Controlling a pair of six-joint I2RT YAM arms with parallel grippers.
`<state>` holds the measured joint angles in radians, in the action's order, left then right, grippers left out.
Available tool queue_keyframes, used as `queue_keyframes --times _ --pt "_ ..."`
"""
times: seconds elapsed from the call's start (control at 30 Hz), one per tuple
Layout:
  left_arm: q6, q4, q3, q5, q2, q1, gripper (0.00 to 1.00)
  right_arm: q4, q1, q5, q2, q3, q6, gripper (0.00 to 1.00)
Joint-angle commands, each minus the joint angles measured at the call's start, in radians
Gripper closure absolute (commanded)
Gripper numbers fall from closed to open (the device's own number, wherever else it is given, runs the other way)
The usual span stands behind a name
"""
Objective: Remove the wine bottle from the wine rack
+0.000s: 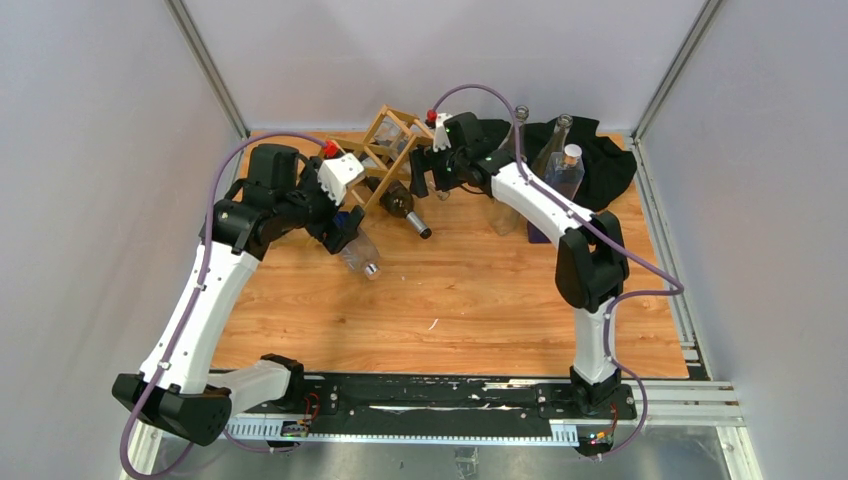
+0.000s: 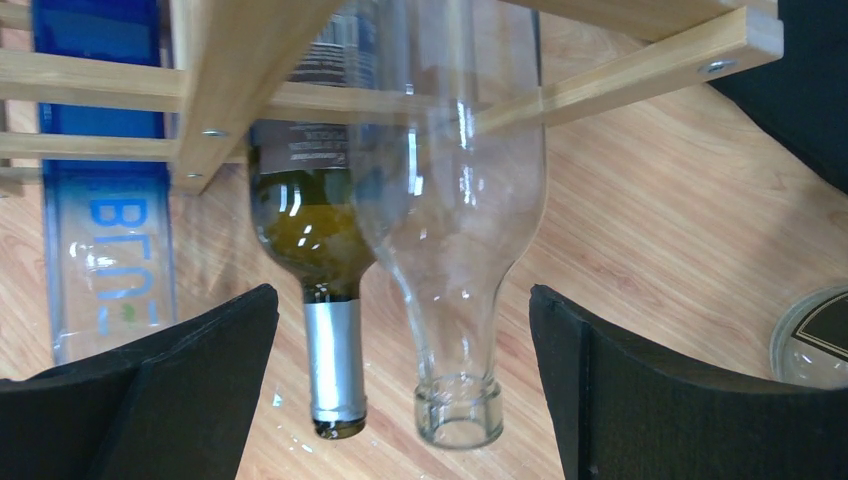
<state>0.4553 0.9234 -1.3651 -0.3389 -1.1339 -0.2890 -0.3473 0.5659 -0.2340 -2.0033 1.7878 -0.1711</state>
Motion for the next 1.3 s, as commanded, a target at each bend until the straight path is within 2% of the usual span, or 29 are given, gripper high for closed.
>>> queue_keyframes --times 0.0,0.17,0.3,0.6,0.83,0.9,1.0,1.13,1.27 --pt "0.019 0.003 0.011 -0.026 0.026 0.008 0.0 -0.03 -0.018 -0.022 -0.055 0.055 0.011 0.01" --pt "0.021 0.005 0.013 -0.033 0.029 0.009 0.0 -0.031 -0.02 -0.022 -0.122 0.104 0.013 0.02" --pt "0.032 0.005 0.022 -0.034 0.036 0.008 0.01 -0.021 -0.02 -0.011 -0.151 0.127 0.017 0.1" --pt "0.06 0.014 0.028 -0.059 0.037 0.008 0.08 0.069 -0.019 -0.04 -0.119 0.053 0.003 0.48" --pt "0.083 0.029 0.026 -0.066 0.042 0.008 0.13 0.088 0.006 -0.046 -0.062 -0.016 -0.003 0.91" --pt "0.089 0.031 0.027 -0.063 0.047 0.008 0.14 0.091 0.012 -0.036 -0.035 -0.047 -0.005 1.0" --pt "0.101 0.03 0.037 -0.056 0.05 0.008 0.13 0.119 0.023 0.003 0.024 -0.123 -0.025 1.0" --pt "0.112 0.028 0.048 -0.026 0.051 0.008 0.01 0.21 0.029 0.03 0.134 -0.267 -0.059 1.0" --pt "0.118 0.028 0.055 -0.018 0.051 0.008 0.0 0.231 0.03 0.044 0.226 -0.365 -0.104 1.0"
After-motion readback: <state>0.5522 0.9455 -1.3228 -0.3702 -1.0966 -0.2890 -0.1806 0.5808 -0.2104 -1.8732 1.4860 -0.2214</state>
